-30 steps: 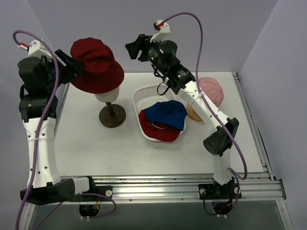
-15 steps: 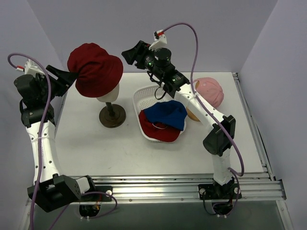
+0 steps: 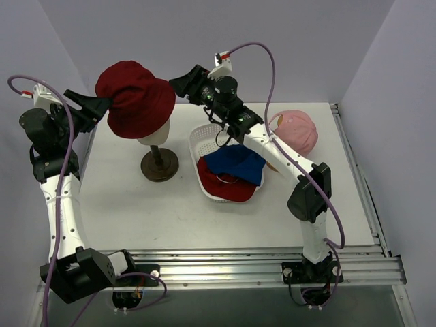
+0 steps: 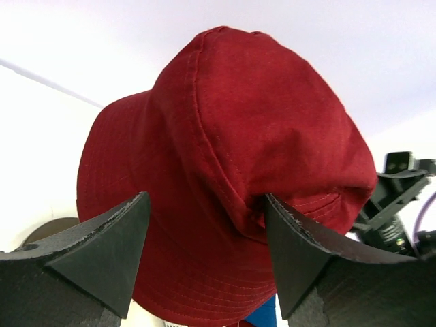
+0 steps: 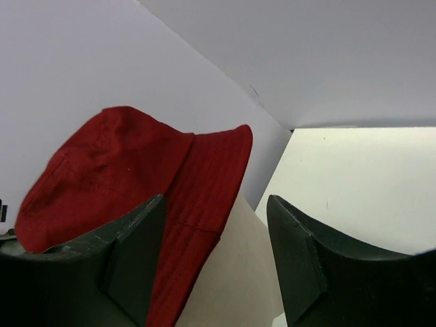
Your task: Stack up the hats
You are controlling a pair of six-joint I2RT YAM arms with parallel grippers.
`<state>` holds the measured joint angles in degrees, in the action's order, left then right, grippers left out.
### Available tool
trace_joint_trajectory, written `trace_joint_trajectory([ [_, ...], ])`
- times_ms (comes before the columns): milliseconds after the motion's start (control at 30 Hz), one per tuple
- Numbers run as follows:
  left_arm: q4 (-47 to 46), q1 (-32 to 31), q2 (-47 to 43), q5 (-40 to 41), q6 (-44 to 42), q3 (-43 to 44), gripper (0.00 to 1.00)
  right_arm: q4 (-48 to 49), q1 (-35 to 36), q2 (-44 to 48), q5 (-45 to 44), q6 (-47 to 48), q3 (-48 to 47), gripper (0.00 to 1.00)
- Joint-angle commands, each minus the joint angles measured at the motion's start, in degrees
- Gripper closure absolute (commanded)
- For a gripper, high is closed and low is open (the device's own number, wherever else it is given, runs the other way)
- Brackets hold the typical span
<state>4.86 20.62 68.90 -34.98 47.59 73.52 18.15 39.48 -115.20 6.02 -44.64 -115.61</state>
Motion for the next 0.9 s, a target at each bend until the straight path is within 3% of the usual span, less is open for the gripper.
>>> trace_joint_trajectory([
  [0, -6.0, 0.2, -1.5, -1.6, 0.8, 0.6, 0.24, 5.2, 0.5, 0.8, -1.1, -3.1, 2.8, 0.44],
  [533, -8.9, -0.8, -2.5, -1.1, 2.9, -1.4, 0.23, 12.3, 1.7, 2.5, -0.7, -9.3, 8.1, 0.47],
  [867, -8.6, -1.4, -2.3, -1.1, 2.5, -2.0, 0.23, 15.9, 1.6, 1.9, 0.0, -12.3, 8.8, 0.61],
])
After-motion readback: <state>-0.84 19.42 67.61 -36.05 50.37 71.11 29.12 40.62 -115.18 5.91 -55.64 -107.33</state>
